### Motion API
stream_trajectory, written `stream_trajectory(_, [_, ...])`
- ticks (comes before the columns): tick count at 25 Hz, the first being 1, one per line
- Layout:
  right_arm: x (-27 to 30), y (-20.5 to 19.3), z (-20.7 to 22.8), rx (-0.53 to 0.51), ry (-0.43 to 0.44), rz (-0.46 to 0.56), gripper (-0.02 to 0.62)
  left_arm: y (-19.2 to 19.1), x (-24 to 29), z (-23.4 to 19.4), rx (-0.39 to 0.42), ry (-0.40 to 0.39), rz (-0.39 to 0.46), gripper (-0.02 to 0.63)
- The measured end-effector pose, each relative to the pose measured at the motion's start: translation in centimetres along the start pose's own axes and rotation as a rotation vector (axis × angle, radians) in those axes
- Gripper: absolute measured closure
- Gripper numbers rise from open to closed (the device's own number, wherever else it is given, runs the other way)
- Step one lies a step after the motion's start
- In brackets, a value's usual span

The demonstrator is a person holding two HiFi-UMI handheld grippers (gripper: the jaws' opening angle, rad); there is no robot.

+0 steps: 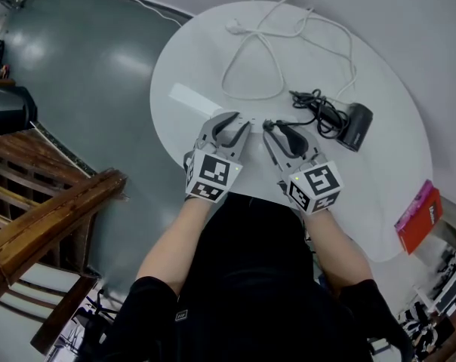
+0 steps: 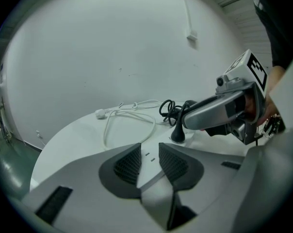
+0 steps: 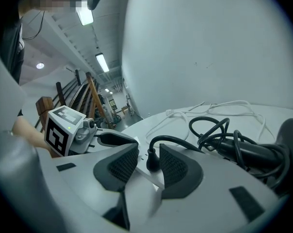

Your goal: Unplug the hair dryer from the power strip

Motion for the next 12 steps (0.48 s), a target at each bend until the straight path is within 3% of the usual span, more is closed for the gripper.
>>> stream_trajectory(12, [2.1,-0.4,0.3,-0.099,-0.084,-0.041,0.477,-0.6,-0.2,0.6,-0.016,0.067,0.061,0.491])
Point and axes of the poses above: the fingertips, and each gripper's own axes: x forward along the fingers, z to its right, y out of its top, the point moved 6 cm from there along -x, backward along the fingers, and after that the axes turned 10 degrees about y, right-handed, at the moved point
